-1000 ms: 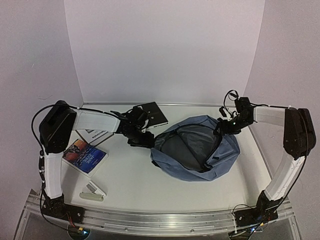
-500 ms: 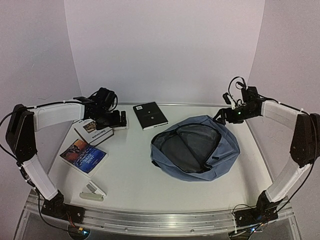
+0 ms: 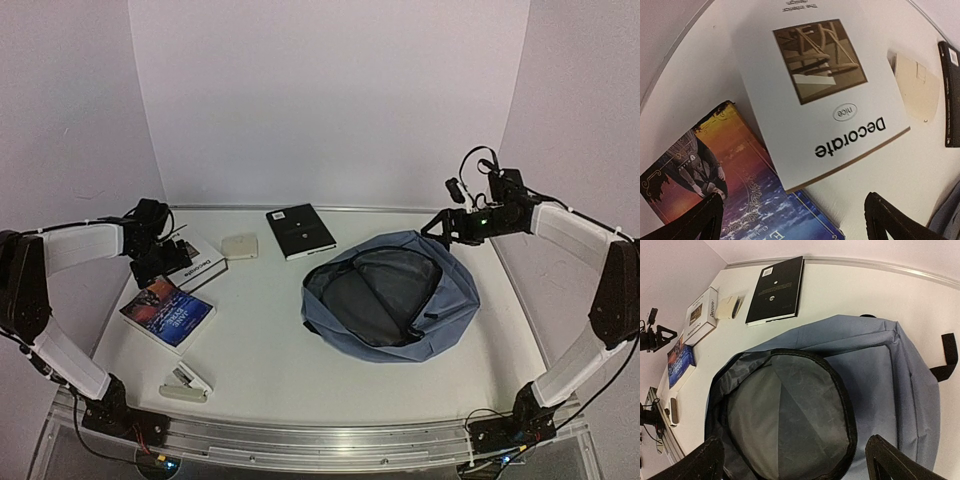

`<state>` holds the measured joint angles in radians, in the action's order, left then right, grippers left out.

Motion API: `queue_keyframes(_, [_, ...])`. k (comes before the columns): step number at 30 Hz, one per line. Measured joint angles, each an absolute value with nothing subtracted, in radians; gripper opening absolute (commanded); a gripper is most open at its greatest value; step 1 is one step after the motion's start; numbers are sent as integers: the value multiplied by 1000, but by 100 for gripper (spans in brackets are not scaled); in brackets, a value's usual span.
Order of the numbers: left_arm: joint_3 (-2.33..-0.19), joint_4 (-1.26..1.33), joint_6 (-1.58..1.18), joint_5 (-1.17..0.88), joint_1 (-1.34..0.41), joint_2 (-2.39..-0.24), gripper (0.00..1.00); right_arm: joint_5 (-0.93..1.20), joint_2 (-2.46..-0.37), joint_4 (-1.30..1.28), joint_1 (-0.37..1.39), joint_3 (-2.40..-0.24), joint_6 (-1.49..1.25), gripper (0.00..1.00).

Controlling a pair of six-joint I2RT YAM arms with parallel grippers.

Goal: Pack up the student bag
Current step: Pick up the book from the center of the board.

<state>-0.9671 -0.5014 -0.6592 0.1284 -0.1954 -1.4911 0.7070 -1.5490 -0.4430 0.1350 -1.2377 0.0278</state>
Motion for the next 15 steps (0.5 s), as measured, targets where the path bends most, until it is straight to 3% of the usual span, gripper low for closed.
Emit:
queue_keyframes(5, [-893,-393,-715,-13,-100,-1481,75,724,-1532,-448,144,-1206,19,98])
queue_keyframes(15, [-817,-192,-791,-175,13,-1515,54,733,-1511,-455,146,-1192,16,98])
